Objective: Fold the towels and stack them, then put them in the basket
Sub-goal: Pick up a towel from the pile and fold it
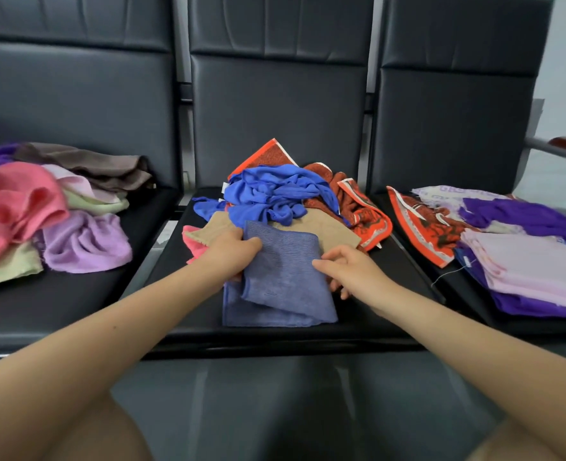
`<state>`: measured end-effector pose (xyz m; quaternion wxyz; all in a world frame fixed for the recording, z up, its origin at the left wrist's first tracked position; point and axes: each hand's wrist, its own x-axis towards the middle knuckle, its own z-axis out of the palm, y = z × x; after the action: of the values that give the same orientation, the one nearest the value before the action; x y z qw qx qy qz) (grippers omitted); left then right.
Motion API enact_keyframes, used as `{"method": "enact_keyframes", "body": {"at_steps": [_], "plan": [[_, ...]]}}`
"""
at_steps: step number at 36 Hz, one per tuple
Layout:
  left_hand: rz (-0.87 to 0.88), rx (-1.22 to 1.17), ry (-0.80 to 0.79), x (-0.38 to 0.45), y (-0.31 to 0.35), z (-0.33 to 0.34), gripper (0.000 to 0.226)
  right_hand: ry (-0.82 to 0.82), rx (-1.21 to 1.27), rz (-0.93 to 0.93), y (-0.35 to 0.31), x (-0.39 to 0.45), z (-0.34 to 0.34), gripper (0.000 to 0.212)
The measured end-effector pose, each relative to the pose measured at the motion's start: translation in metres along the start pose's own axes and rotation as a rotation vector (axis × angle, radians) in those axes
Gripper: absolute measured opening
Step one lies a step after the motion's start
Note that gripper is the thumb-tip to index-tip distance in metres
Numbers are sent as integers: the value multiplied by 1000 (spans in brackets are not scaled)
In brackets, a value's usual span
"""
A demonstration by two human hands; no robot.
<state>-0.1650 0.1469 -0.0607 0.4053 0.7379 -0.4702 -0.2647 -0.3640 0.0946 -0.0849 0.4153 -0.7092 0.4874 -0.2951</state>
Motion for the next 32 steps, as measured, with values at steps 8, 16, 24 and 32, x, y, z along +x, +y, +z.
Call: {"method": "enact_keyframes", "body": {"at_steps": [8, 16, 24, 32], "plan": [[-9, 398, -24, -4, -44, -19, 22, -118, -347, 7, 0, 2, 11, 48], [25, 347, -15, -10, -50, -19, 30, -165, -399, 24, -12, -3, 18, 37], [-68, 188, -81, -5, -30, -16, 19, -150, -256, -97, -40, -13, 25, 23], [-5, -220, 45, -17, 9, -9, 15, 132, 26, -28, -72, -18, 13, 34]]}}
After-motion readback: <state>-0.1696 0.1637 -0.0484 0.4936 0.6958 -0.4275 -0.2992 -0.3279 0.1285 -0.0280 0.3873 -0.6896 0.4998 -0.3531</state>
